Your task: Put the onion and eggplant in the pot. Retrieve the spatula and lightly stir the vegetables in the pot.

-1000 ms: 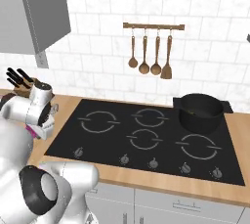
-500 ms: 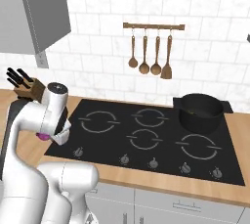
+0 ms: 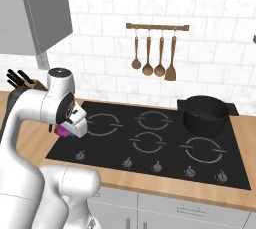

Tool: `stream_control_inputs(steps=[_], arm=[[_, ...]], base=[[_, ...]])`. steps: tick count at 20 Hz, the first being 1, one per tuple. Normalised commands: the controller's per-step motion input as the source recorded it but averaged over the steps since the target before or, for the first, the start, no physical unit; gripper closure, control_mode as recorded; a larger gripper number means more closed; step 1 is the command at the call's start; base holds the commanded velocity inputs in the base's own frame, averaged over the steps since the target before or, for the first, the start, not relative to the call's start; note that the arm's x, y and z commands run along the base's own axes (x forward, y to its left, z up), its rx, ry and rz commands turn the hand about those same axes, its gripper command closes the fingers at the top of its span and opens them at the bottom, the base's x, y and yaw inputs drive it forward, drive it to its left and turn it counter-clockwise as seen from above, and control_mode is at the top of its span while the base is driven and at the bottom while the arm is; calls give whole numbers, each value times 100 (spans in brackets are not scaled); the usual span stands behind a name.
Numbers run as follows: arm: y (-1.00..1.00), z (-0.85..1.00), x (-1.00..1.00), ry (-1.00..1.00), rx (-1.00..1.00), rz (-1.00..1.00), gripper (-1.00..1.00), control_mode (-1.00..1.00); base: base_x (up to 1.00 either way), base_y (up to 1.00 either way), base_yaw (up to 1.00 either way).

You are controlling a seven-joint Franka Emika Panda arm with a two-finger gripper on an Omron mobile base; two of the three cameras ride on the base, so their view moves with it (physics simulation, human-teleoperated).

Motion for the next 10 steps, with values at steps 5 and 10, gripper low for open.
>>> stream_control_inputs(steps=[5, 10], arm=[[-74, 10, 8, 0, -8, 1, 100, -100], [-70, 6, 0, -1, -6, 0, 100, -100]], base=[[0, 0, 0], [0, 0, 0]])
